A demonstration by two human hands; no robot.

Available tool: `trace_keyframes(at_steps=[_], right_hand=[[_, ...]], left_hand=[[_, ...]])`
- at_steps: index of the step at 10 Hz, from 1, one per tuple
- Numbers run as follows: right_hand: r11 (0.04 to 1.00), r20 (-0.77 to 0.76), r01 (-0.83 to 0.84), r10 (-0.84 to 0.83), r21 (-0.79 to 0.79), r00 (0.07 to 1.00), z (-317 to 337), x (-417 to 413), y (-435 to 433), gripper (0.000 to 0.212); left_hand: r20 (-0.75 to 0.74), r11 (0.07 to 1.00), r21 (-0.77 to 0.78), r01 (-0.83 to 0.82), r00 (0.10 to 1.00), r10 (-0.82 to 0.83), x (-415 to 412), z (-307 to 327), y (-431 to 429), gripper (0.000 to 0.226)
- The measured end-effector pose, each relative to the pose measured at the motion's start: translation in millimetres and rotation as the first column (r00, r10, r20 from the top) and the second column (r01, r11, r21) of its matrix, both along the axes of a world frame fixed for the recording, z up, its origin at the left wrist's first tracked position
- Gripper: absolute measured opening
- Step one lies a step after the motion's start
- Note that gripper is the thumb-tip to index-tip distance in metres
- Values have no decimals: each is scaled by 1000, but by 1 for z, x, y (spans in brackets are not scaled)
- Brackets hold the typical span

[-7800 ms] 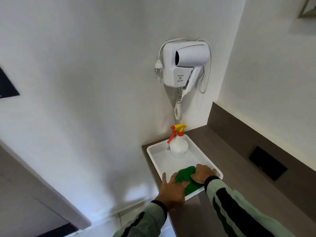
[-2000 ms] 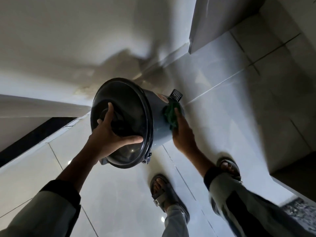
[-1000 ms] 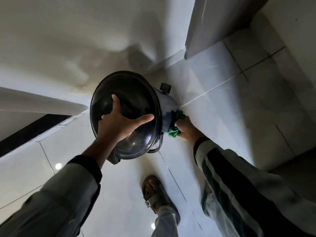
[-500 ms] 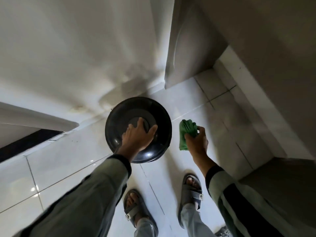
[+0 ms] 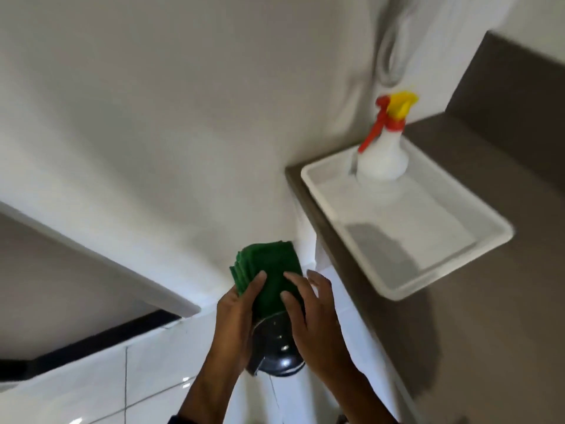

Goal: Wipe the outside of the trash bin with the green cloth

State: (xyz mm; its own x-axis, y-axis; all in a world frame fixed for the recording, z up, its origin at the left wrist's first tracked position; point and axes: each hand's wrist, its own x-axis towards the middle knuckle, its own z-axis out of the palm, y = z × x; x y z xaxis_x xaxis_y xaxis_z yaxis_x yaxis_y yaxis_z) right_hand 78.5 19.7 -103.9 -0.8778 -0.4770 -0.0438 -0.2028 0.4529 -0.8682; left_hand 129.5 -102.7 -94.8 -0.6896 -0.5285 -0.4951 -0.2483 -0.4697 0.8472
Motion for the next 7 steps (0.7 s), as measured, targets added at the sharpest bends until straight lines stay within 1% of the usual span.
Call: trace_keyframes(at_steps=[1, 2, 3, 4, 5, 6, 7], right_hand=[[996, -80, 57, -63, -72, 995, 51, -31, 24, 34], [983, -211, 176, -181, -44, 961, 84, -80, 57, 31], [968, -245, 227, -195, 110, 950, 93, -121, 92, 32], [888, -191, 182, -109, 423, 975, 87, -151, 125, 32], [696, -150, 60, 68, 715, 986, 79, -158, 155, 33], [619, -121, -26, 193, 785, 974, 78, -159, 163, 35], [693, -201, 44, 147, 720, 969, 93, -153, 154, 39]], left_hand=[[-50, 967, -252, 26, 998, -40, -34, 59, 25, 30], [55, 803, -592, 66, 998, -41, -77, 86, 58, 69], [-26, 759, -646, 80, 992, -127, -110, 87, 100, 77], [254, 436, -806, 401, 899, -357, -142, 66, 131, 52], [635, 62, -729, 681, 708, -309, -155, 49, 142, 51], [671, -73, -716, 694, 657, -344, -151, 46, 136, 55], [480, -180, -877, 445, 814, -328, -139, 61, 111, 44]])
